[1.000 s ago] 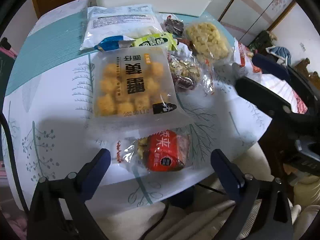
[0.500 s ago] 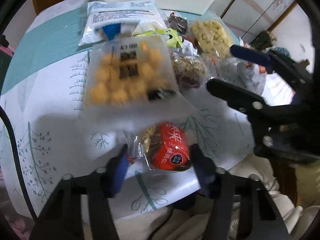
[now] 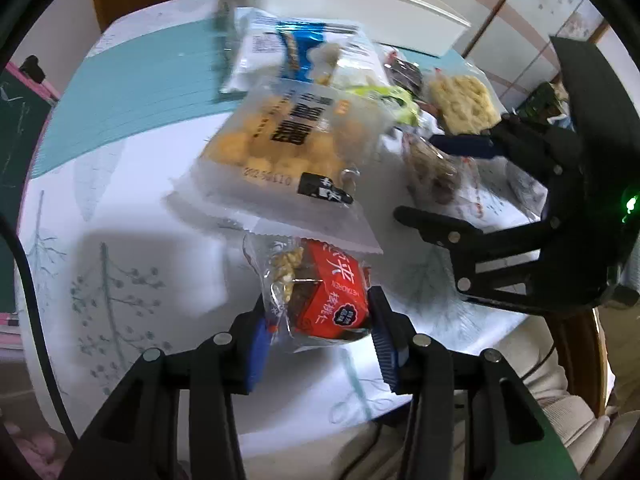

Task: Organize snacks
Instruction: 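Grasp the red-wrapped pastry with the left tool while the right grasps a clear bread bag, then carry both bags over the white basket and release them inside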

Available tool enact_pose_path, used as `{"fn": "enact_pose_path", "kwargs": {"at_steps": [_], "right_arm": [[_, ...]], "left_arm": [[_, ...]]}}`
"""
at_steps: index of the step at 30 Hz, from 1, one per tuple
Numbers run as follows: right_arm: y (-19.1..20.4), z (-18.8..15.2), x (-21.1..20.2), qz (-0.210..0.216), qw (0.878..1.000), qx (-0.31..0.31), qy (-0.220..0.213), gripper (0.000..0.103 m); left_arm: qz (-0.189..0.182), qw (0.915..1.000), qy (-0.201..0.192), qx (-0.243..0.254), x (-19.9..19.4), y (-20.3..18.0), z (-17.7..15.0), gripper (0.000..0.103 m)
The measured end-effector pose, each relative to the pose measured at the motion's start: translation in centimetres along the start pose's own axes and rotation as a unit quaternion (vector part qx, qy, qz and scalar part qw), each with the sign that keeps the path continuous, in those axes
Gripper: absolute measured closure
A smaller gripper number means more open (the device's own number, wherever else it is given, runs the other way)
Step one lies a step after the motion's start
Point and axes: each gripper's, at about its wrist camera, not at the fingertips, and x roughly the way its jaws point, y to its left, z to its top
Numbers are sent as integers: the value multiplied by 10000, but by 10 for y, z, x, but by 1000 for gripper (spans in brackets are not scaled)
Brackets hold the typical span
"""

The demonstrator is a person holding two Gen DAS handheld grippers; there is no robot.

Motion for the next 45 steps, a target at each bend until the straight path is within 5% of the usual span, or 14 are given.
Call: {"fn": "enact_pose_path", "kwargs": {"at_steps": [1,4,11,21,29,37,45], "right_arm": [[-1,1,1,117,9999,68,29,53],[-9,3,2,359,9984,424,64,59],[-24,-4,-16,845,9888,1219,-150,61],[-41,-14,-69,1060,9711,1974,-821,61],[-63,5,-117,879,9578,2277,-1516,61],[-102,13,-158,757,9304,2850,-2176,61],[-169,42,-188,417,9078,3319,-2531,61]], "left_arm": [[41,10000,-32,-33,-3,4,1,60],[186,9997,-124,-45,-14,12,-3,61],[241,9987,-422,166,-48,22,-5,61],[23,9920,-1125,567,-98,-16,16,61],[80,9810,-1714,909,-138,-48,63,61],[348,9698,-2236,915,-176,-69,121,61],[924,9564,-2578,1012,-196,-81,194,61]]}}
